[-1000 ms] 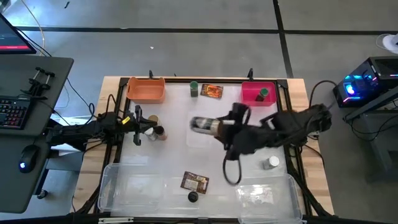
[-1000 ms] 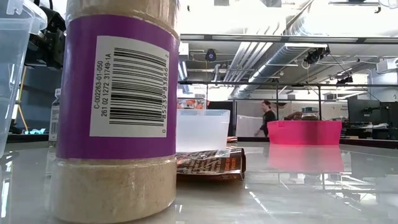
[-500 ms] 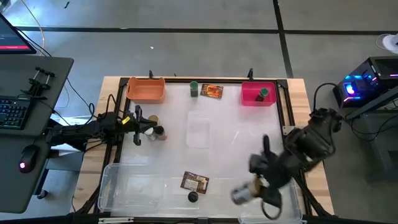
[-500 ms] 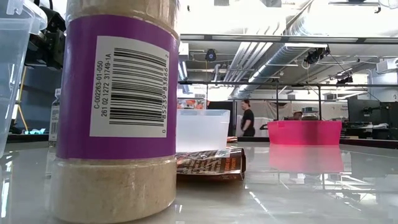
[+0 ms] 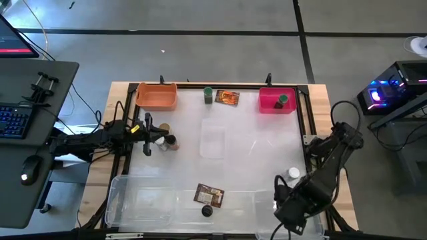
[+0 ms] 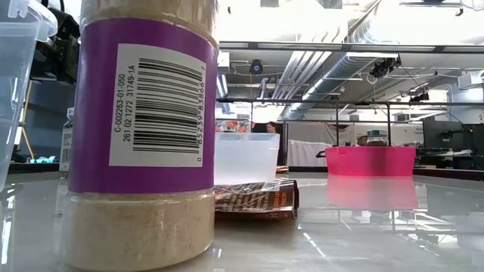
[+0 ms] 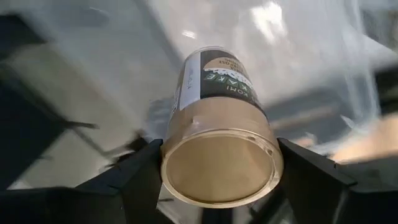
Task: Sort spices by type
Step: Put the bottom gold seasoning bottle into the right transparent bin
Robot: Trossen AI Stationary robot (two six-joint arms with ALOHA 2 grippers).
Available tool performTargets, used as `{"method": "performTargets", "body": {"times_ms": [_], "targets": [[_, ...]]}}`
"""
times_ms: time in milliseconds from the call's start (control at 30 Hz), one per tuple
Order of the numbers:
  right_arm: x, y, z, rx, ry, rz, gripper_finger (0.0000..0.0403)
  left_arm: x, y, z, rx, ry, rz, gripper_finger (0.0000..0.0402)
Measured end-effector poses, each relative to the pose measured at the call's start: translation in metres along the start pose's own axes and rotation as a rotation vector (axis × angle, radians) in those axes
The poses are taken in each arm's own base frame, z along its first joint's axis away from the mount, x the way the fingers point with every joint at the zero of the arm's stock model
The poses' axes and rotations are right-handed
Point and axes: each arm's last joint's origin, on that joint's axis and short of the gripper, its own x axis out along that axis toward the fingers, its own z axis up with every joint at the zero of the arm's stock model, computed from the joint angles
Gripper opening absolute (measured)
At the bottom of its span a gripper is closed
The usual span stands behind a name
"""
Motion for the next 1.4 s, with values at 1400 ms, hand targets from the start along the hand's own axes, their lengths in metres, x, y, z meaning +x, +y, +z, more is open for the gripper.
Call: {"method": "performTargets", "body": {"times_ms": [1400], "targets": [[0.076, 0.019, 0.009, 0.705, -0.089, 0.158, 0.0273, 0.000, 0.000, 0.000, 0.000, 0.000, 0.000, 0.0001]]}}
